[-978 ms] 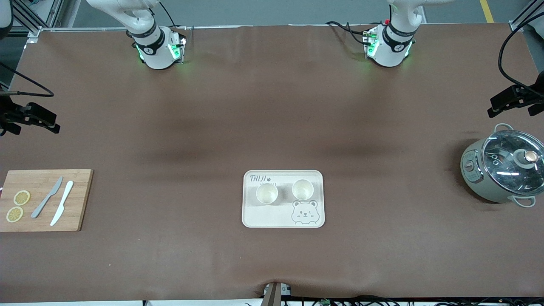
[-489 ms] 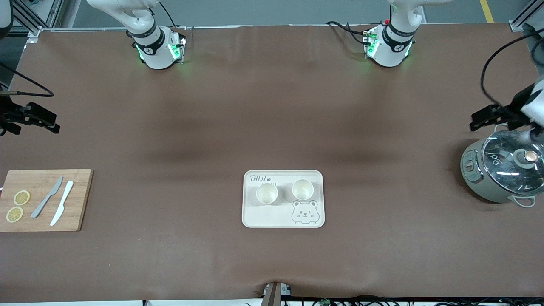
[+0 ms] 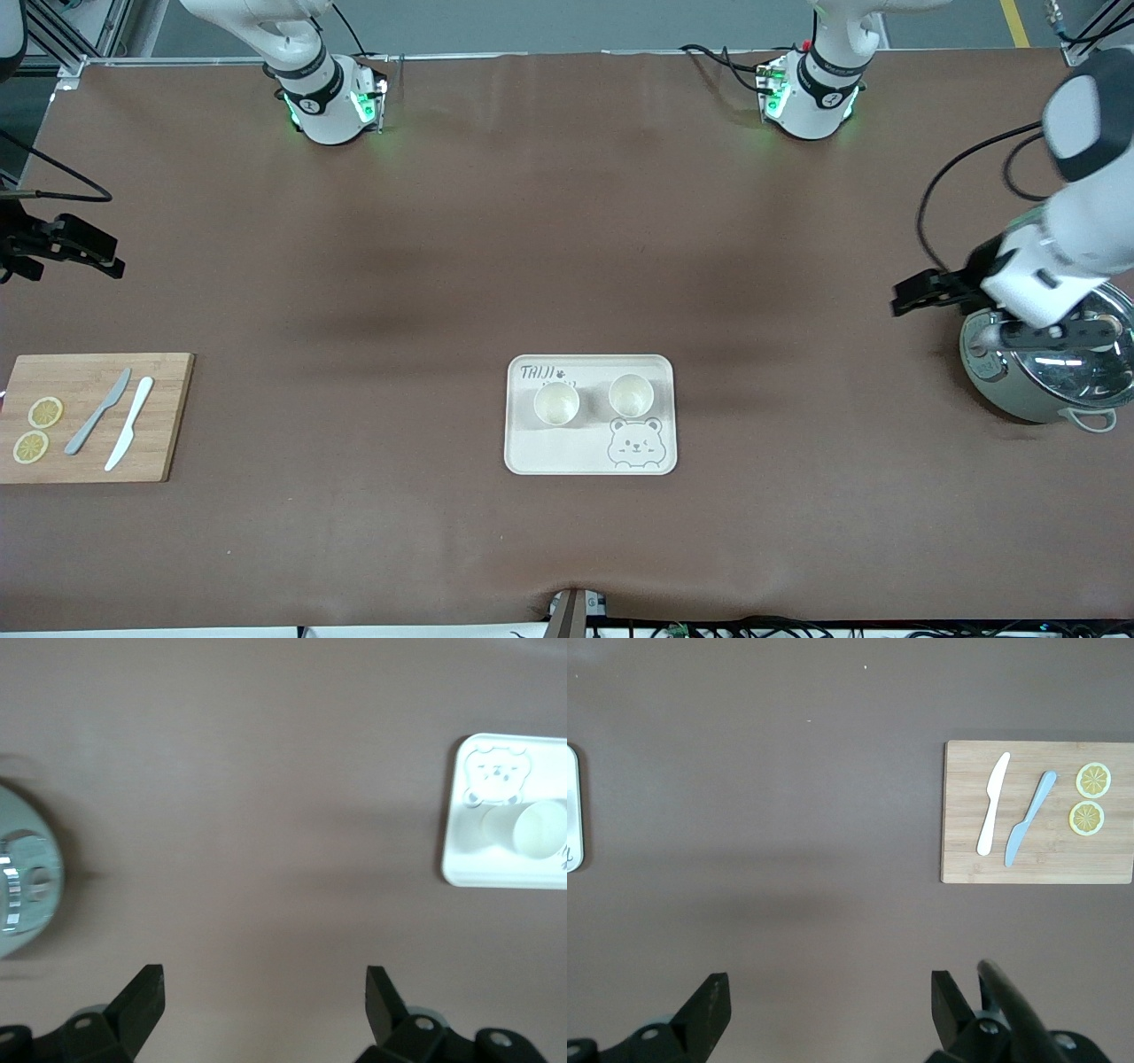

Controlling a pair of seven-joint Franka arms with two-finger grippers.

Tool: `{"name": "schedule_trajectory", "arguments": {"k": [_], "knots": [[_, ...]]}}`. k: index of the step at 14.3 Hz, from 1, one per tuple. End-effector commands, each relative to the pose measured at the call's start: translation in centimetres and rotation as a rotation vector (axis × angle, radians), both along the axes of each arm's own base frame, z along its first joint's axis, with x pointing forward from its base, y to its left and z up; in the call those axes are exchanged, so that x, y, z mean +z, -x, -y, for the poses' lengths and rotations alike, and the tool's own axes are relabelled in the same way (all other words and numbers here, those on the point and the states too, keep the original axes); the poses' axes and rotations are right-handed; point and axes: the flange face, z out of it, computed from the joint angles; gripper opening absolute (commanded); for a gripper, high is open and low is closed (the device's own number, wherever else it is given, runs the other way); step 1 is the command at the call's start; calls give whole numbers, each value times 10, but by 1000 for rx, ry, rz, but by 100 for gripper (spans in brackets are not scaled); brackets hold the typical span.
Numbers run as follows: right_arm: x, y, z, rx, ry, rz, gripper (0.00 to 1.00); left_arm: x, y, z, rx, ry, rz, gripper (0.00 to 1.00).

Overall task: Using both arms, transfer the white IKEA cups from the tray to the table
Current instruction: 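Move the left gripper over the white cup beside the bear print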

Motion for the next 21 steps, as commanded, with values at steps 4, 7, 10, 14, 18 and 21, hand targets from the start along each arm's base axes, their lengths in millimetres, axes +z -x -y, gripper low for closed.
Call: {"name": "schedule_trajectory", "arguments": {"k": [4, 7, 10, 14, 18, 21], "knots": [[3, -3, 1, -3, 6, -1, 100, -77, -12, 124, 19, -27, 24, 100], [3, -3, 2, -6, 4, -1, 100, -144, -26, 193, 21, -8, 51, 100], [3, -2, 6, -5, -2, -1, 100, -170, -34, 211, 16, -6, 43, 100], [-1, -4, 11, -14, -9, -6, 100, -212, -46, 240, 35, 18, 98, 100], [-6, -9, -2, -2, -20, -3, 100, -224, -46, 252, 30, 29, 144, 100], [-5, -19, -46, 53, -21, 50, 100, -224, -45, 259, 34, 16, 164, 100]]}}
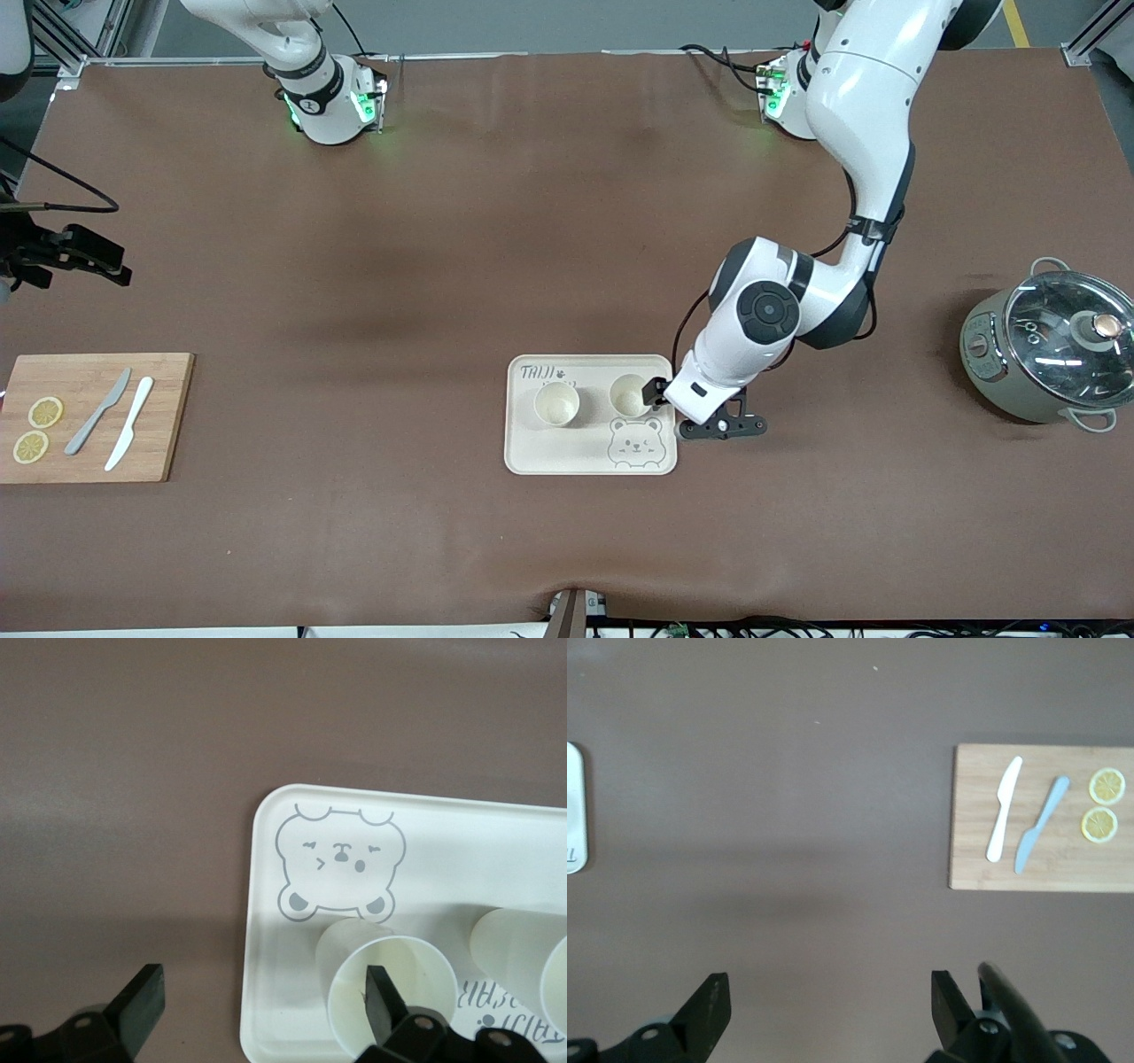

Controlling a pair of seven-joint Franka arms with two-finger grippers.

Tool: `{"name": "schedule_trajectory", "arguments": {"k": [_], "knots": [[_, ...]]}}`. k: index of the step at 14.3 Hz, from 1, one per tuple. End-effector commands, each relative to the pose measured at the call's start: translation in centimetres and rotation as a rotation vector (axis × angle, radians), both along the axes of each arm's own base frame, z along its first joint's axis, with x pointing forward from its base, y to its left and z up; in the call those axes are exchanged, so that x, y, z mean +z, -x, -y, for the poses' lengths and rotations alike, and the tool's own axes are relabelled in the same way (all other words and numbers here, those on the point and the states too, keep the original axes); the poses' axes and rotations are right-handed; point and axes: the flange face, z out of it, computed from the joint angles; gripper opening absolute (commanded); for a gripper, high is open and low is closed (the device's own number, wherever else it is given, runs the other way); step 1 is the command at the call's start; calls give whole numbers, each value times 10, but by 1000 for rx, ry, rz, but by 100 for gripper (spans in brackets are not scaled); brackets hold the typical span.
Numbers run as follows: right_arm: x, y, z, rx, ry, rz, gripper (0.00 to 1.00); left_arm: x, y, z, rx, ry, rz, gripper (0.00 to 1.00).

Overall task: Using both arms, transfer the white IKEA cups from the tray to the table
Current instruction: 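Grasp the cup with the left gripper while the right gripper reaches the other cup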

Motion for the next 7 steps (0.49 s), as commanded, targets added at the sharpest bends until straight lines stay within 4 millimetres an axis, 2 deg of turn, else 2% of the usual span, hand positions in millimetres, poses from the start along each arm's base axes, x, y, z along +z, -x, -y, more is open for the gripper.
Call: {"name": "schedule_trajectory", "arguments": {"k": [1, 2, 4, 7], "knots": [[-4, -16, -45, 17, -33, 48, 100, 3, -1, 10, 9, -27, 30, 100], [-15, -22, -60, -37, -89, 33, 100, 3, 3, 17, 9, -27, 30, 100], [-37, -32, -97, -125, -161, 8, 100, -20, 11, 32, 17, -50, 18, 100], [-62, -42, -171, -197, -178, 32, 100, -33, 20, 45, 34, -72, 32, 100]]}}
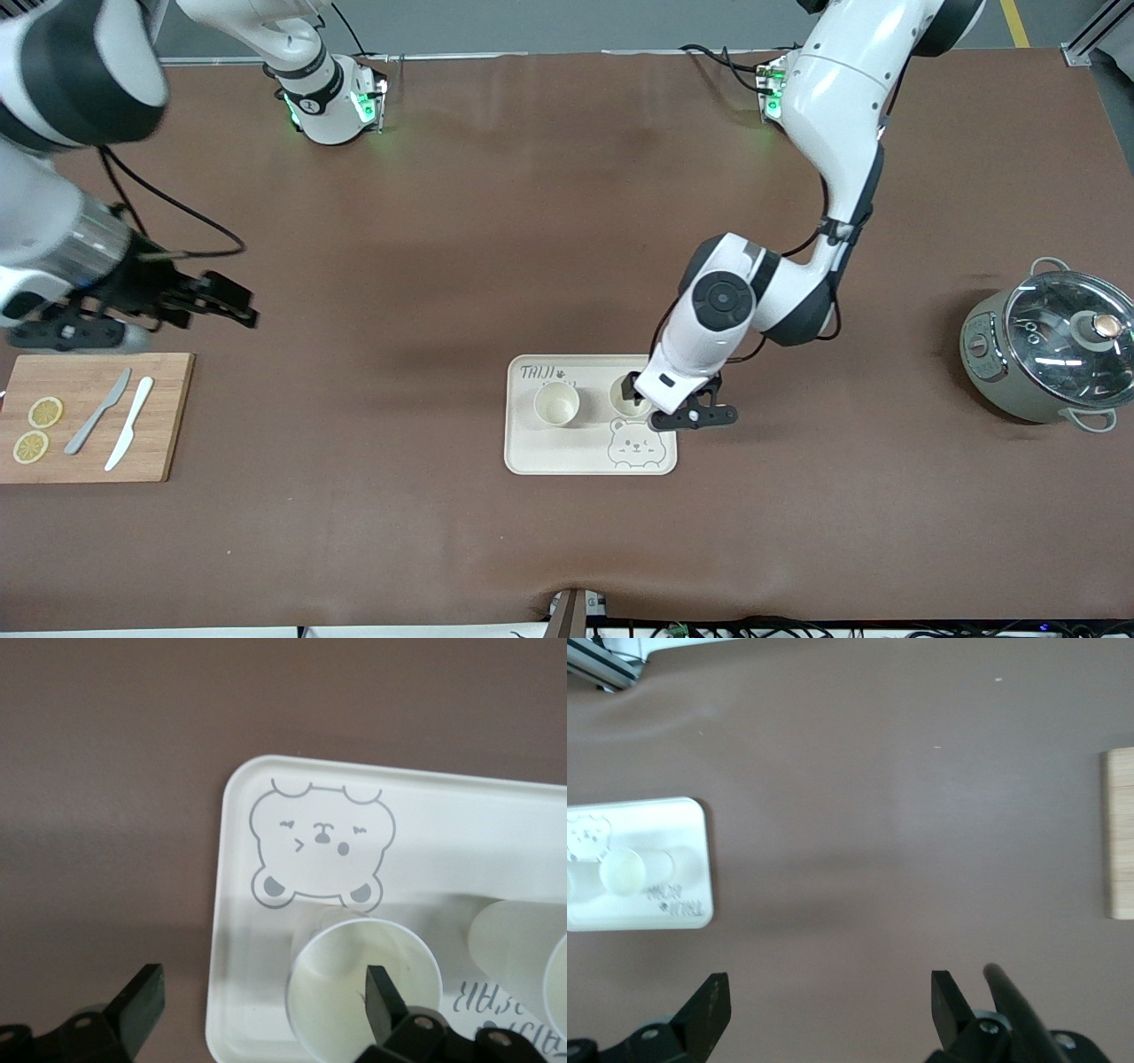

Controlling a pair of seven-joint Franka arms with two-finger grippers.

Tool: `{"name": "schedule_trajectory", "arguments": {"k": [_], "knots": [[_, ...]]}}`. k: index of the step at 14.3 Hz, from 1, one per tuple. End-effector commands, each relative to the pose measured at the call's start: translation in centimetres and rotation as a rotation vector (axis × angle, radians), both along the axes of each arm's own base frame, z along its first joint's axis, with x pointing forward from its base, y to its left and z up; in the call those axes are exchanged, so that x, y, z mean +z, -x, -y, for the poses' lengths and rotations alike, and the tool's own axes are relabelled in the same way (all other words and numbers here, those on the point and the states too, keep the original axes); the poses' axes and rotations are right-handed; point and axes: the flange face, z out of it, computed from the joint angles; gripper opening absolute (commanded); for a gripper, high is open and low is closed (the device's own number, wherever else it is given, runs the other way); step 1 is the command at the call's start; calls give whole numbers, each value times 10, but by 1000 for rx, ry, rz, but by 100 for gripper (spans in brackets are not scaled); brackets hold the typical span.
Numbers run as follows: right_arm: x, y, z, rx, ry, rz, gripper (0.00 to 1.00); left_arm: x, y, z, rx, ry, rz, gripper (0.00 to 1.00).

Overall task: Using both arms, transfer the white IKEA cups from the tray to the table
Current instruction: 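Grasp the cup with the left gripper while the right gripper reaches the other cup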

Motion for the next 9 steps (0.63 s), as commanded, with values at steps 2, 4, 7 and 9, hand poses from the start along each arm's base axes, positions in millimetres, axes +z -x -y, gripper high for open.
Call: {"name": "schedule_trajectory", "arguments": {"k": [2, 4, 7, 9], "knots": [[-31, -8, -87, -93, -30, 13, 100, -8, 3, 14, 14, -21, 22, 100], [-57, -11, -118, -90, -27, 6, 100, -14, 5, 14, 12, -27, 15, 100], [-95, -16, -147, -77, -12, -37, 100, -17, 5, 14, 13, -29, 11, 100], [-114, -12, -184, -133, -12, -47, 100, -26, 6, 14, 13, -34, 2, 100]]}}
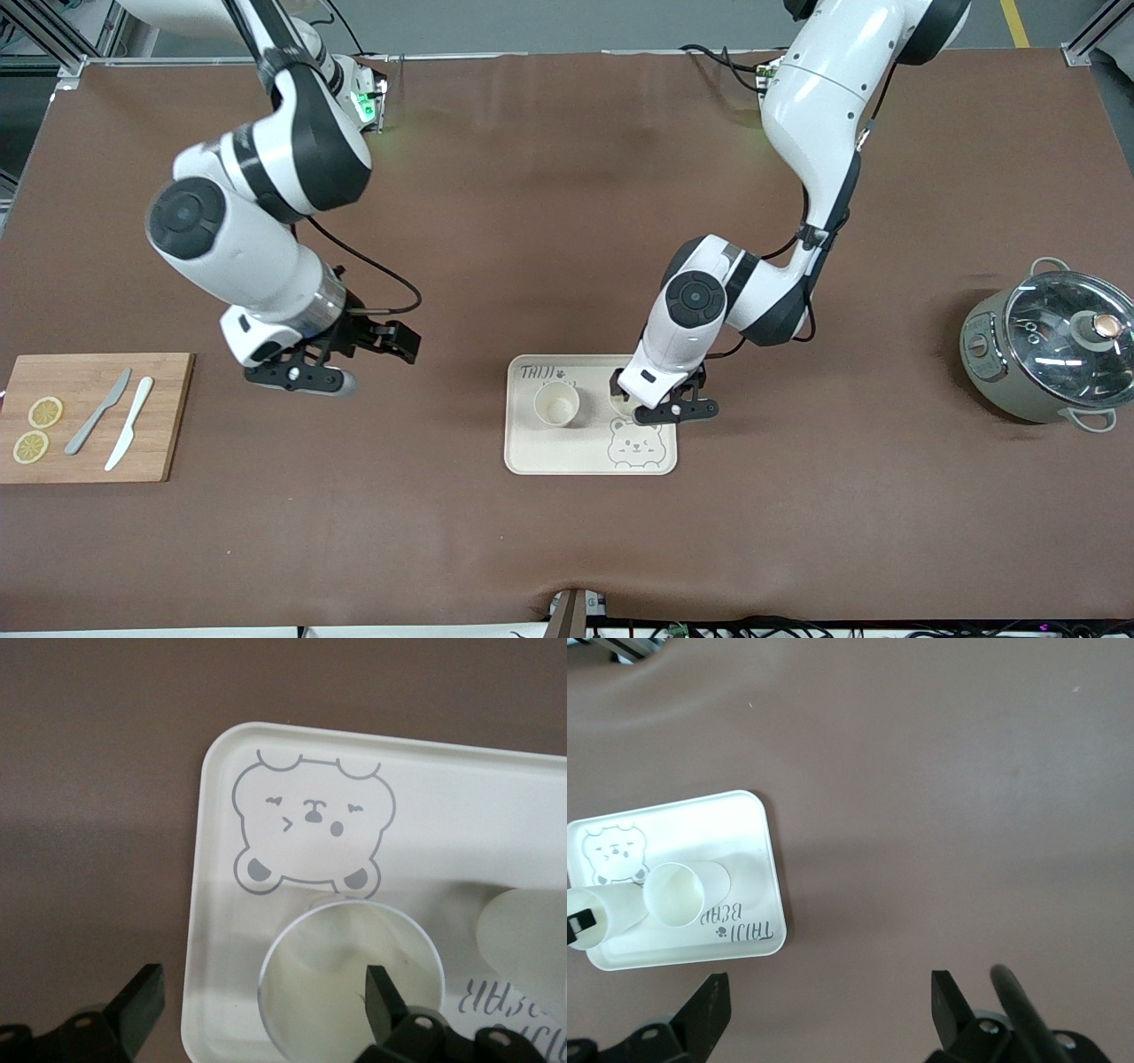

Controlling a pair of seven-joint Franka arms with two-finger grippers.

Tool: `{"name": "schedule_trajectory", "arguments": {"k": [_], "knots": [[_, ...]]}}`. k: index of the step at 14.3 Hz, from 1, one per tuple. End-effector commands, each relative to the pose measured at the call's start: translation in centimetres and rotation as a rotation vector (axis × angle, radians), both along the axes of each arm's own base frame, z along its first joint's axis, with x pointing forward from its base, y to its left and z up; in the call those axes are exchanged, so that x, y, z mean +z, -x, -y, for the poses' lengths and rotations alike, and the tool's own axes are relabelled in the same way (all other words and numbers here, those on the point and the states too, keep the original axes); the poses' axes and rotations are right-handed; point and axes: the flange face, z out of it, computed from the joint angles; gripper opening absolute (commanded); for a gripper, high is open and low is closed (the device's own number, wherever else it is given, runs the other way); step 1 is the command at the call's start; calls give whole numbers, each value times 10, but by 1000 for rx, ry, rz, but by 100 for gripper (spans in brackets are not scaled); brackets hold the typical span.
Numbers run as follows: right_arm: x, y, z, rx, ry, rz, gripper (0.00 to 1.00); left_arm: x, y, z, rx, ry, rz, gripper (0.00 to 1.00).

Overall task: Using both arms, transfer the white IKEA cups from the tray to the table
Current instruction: 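Grasp the cup with the left gripper while the right gripper reaches the other cup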

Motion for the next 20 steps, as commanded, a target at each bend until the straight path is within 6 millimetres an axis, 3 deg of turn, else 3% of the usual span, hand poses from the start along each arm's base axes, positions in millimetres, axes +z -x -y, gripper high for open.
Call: {"name": "schedule_trajectory", "arguments": {"k": [1, 4, 6, 7, 8, 15, 17, 20], "knots": [[-18, -2, -54, -67, -10, -3, 100, -6, -2, 3, 7, -17, 15, 100], [-55, -1, -102, -113, -10, -6, 100, -14, 2, 7, 1, -22, 7, 100], [-76, -1, -118, -129, -22, 16, 100, -17, 2, 7, 11, -19, 6, 100], [-85, 0, -126, -136, -27, 26, 100, -13, 0, 8, 70, 3, 13, 38], [-93, 0, -133, -141, -34, 39, 100, -13, -1, 7, 112, 1, 19, 0], [-129, -8, -137, -149, -45, 73, 100, -9, 0, 9, 115, -3, 28, 0], [-148, -13, -143, -147, -47, 89, 100, -5, -3, 4, 123, -3, 28, 0], [-159, -14, -157, -140, -45, 95, 100, -6, -4, -3, 129, -14, 17, 0]]}}
